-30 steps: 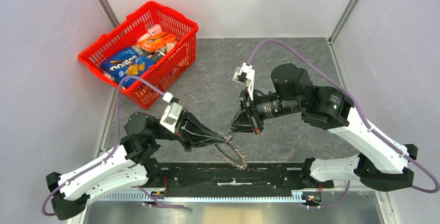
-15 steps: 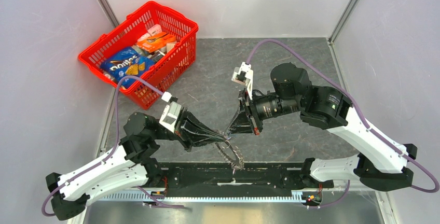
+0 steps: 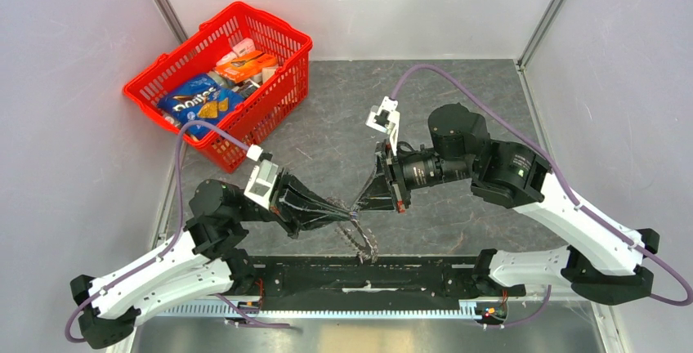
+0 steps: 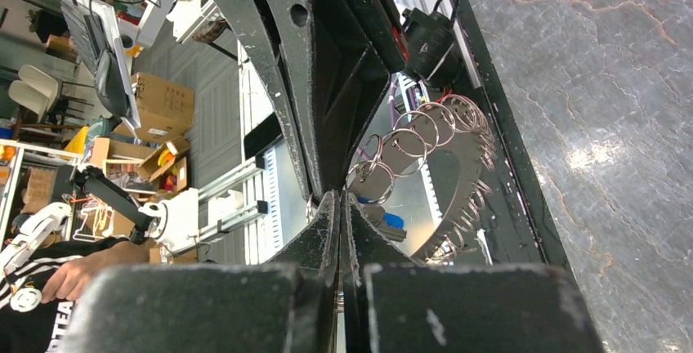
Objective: Put the keys on the keyring
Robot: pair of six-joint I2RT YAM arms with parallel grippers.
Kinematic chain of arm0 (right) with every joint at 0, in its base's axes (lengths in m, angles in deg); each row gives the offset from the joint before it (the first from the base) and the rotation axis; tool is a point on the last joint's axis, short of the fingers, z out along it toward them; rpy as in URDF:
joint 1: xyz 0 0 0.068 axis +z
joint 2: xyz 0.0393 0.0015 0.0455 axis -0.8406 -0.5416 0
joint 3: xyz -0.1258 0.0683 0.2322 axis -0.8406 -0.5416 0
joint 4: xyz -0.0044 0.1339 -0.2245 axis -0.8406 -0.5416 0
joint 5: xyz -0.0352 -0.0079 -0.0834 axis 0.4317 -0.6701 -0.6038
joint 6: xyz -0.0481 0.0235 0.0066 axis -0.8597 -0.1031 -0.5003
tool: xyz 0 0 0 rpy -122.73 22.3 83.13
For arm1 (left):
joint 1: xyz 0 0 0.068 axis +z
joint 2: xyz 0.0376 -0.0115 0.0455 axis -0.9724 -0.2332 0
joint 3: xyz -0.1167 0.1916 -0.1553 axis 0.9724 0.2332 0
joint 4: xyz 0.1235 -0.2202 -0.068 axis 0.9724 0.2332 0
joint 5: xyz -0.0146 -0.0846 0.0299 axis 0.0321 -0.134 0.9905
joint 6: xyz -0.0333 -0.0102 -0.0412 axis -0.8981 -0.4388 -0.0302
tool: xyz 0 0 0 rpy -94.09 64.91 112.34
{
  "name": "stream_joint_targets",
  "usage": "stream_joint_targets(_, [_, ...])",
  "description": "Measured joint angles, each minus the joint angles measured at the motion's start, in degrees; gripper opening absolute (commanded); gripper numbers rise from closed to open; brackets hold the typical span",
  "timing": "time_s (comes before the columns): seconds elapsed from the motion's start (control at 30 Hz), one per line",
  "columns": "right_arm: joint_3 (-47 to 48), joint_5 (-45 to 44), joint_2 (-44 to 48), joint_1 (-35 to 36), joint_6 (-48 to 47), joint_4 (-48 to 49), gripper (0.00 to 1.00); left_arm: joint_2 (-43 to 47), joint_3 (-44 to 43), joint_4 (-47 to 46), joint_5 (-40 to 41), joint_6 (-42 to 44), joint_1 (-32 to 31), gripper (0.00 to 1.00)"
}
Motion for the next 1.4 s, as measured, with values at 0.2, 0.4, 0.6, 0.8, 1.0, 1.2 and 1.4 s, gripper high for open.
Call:
stream_joint_targets(0.2, [-0.3, -0.5, 0.6, 0.0, 0.7, 1.2, 0.00, 0.0, 0.0, 0.0, 0.1, 0.0, 0.0, 0.02])
stream_joint_targets(0.4, [0.2, -1.1, 0.9, 0.0, 0.0, 0.1, 0.00, 0.5, 0.0, 0.3, -0.1, 0.0, 0.0, 0.02])
stream_joint_targets(0.6, [2.0, -2.2, 0.9, 0.0, -2.0, -3.2, 0.00, 2.0, 0.0, 0.3, -0.7, 0.0, 0.0, 0.02])
stream_joint_targets(0.8, [3.7, -2.1, 0.8, 0.0, -3.9, -5.7, 0.00, 3.2, 0.0, 0.3, -2.1, 0.0, 0.0, 0.02])
stream_joint_targets(1.0, [4.0, -0.7, 0.4, 0.0, -4.3, -6.2, 0.00, 3.3, 0.0, 0.3, -2.5, 0.0, 0.0, 0.02])
stream_joint_targets(1.2, [5.2, 2.2, -0.3, 0.0, -4.5, -7.5, 0.00, 2.7, 0.0, 0.3, -4.0, 0.0, 0.0, 0.02])
stream_joint_targets(1.4, [5.4, 4.5, -0.8, 0.0, -4.2, -7.4, 0.00, 1.9, 0.0, 0.3, -5.8, 0.0, 0.0, 0.02])
